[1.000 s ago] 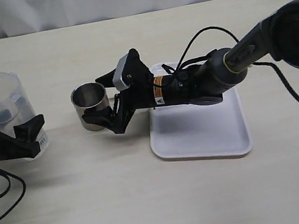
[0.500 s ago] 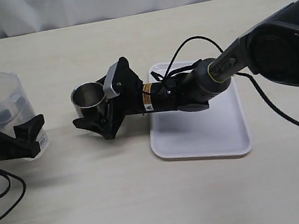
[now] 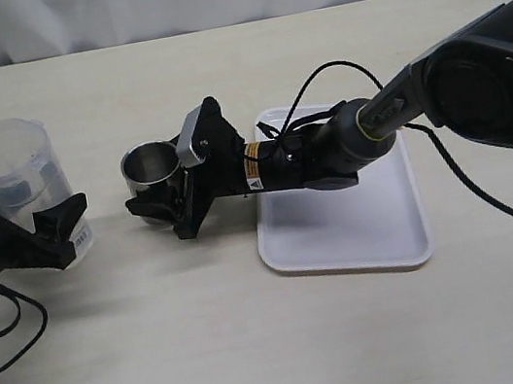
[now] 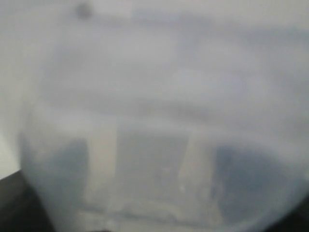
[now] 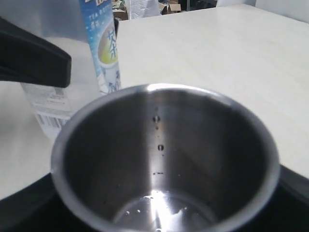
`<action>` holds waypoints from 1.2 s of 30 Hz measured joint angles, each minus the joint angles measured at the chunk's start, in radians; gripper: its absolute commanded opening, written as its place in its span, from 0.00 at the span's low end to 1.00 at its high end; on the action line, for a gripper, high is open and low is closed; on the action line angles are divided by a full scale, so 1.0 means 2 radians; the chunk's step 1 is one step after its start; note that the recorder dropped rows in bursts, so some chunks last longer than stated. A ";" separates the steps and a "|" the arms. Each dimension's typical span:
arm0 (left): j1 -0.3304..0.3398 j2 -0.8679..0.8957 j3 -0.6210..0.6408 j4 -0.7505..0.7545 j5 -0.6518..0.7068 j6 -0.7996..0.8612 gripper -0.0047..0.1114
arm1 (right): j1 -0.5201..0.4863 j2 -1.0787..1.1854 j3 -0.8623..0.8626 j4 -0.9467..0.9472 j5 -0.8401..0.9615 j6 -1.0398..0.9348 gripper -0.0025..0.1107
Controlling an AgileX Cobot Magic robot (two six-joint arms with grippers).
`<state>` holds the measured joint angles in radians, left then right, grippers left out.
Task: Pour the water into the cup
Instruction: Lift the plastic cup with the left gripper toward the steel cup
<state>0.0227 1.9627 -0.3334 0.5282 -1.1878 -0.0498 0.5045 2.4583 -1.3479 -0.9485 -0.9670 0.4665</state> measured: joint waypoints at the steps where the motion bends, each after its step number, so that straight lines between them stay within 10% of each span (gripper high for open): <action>1: -0.001 0.000 -0.007 0.005 0.002 0.000 0.04 | 0.000 0.000 0.000 0.000 0.000 0.001 0.06; 36: -0.025 0.002 -0.218 0.088 0.142 0.167 0.04 | 0.000 0.000 0.000 -0.002 -0.001 0.010 0.06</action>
<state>-0.0276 1.9670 -0.7689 0.7032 -0.9046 0.2839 0.5045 2.4583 -1.3479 -0.9516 -0.9689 0.4865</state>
